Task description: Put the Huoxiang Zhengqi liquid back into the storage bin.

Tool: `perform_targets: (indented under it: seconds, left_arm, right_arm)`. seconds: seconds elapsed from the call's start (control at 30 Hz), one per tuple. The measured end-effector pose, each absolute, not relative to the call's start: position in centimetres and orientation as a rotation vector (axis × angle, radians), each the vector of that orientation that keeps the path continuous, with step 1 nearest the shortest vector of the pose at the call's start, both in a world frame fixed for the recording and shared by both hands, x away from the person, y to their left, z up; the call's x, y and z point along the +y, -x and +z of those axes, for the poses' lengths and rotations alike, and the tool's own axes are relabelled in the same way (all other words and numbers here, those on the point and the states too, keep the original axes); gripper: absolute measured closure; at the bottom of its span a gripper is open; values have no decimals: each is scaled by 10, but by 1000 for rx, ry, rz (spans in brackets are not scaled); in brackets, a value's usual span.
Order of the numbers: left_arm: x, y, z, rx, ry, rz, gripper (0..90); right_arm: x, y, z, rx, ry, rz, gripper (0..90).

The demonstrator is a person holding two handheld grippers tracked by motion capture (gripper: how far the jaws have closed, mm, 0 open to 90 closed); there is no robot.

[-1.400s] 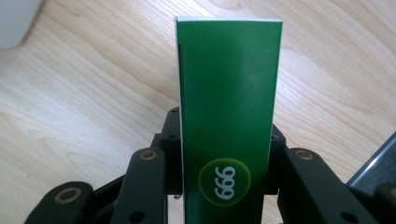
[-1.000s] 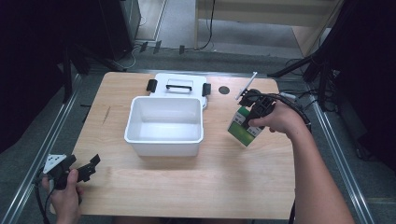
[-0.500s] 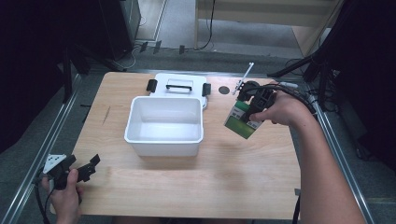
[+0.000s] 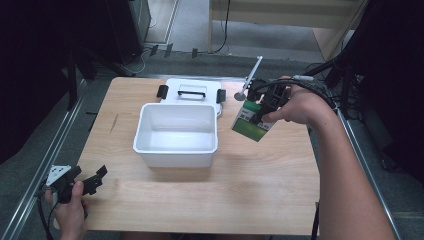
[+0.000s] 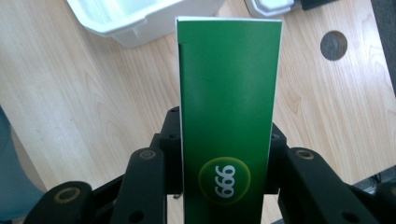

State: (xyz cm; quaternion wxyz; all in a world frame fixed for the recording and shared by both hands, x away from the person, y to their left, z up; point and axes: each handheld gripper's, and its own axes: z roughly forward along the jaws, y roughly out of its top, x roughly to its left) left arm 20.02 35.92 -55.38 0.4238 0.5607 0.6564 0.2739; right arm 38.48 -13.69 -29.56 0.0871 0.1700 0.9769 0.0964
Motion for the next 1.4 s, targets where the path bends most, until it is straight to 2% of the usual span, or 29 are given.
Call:
perform_targets:
  seconds: [0.73, 1.4]
  left_arm:
    - [360, -201, -554, 1641, -1406, 674, 41]
    - [360, -201, -554, 1640, -1405, 672, 41]
  right_arm:
    - [-79, -388, -267, 2946, -346, 270, 645]
    - [-27, -390, -269, 2964, -179, 288, 644]
